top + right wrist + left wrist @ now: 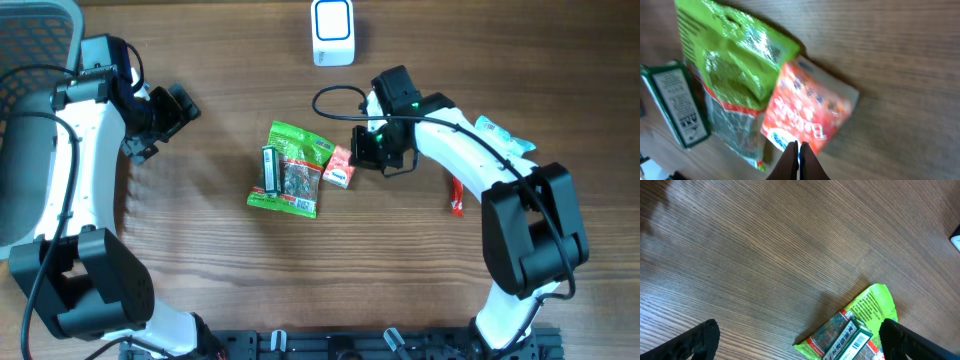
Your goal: Scan the item barcode
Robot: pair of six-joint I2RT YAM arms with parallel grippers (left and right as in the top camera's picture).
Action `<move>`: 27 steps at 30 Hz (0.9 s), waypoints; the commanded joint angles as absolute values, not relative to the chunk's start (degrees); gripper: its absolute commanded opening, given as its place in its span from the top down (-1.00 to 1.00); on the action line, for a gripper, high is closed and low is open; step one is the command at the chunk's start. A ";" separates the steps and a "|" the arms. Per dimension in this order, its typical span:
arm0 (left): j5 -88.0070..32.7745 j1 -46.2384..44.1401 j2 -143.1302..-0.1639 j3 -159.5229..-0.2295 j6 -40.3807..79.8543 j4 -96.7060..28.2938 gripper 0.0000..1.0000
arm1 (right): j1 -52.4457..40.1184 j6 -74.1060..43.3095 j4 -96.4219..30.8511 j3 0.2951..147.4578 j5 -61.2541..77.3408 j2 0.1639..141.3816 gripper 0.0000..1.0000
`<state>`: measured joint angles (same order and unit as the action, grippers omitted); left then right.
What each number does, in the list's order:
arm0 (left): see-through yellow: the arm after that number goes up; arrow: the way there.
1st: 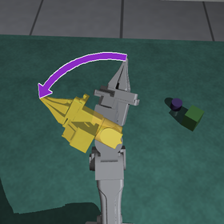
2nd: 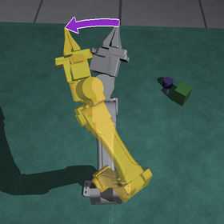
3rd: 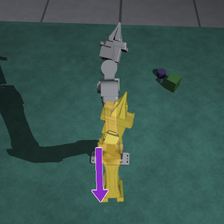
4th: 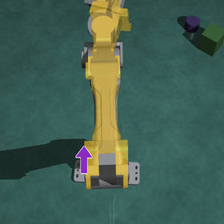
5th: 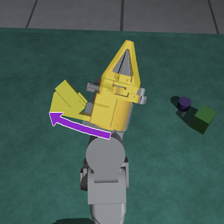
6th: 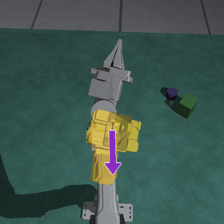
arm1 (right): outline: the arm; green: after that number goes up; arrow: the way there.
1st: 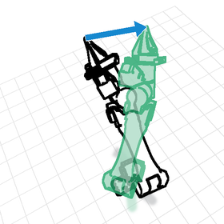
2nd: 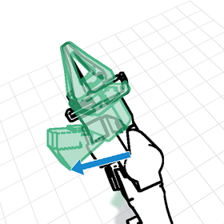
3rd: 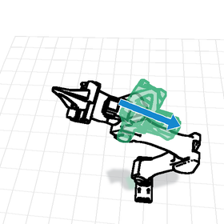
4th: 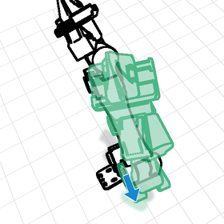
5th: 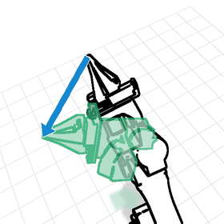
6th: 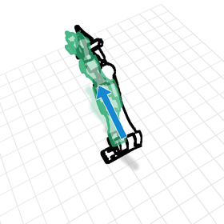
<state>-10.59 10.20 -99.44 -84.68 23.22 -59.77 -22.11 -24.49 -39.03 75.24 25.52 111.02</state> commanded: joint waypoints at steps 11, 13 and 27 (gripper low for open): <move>-11.07 10.31 -99.92 -84.42 22.74 -59.77 -1.00 | -21.87 -30.13 -27.97 65.89 23.59 111.55 0.91; -11.07 10.28 -99.92 -84.42 22.74 -59.77 -1.00 | -21.21 -30.04 -29.47 65.89 21.17 111.53 0.91; -11.07 10.28 -99.92 -84.42 22.74 -59.77 -1.00 | -19.40 -29.30 -32.42 65.89 19.86 111.53 0.91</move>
<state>-10.59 10.20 -99.44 -84.68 23.22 -59.77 -19.44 -29.54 -32.10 66.46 21.56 111.00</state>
